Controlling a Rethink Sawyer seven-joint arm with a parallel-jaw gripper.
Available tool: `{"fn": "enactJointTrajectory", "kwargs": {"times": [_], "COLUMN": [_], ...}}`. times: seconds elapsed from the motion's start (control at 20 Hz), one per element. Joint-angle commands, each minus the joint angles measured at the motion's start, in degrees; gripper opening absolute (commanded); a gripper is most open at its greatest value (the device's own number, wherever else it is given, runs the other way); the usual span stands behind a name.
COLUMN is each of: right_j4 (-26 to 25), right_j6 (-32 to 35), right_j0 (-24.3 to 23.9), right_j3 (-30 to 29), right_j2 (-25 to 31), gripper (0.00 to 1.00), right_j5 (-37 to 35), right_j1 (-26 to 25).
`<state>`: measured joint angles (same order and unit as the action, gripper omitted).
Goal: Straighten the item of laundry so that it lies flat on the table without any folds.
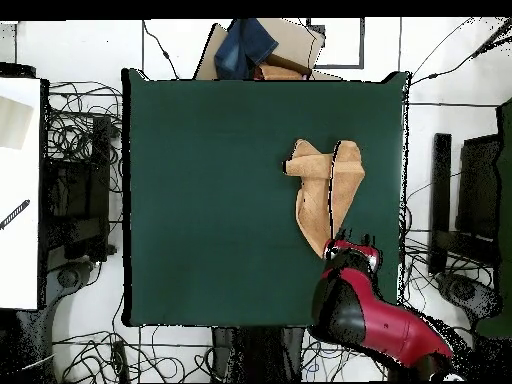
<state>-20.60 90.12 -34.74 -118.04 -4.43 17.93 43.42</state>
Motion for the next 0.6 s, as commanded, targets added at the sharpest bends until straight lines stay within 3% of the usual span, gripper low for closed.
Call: {"fn": "enactJointTrajectory", "kwargs": {"times": [0.05, 0.6], "right_j4": [4.16, 6.59], "right_j6": [9.5, 8.5], "right_j0": [3.51, 6.25], "right_j3": [1.54, 4.19], "right_j2": [0.06, -0.95], "gripper": [1.0, 1.0], "right_j5": [-7.16, -8.06], "right_j1": [-1.54, -5.49]}}
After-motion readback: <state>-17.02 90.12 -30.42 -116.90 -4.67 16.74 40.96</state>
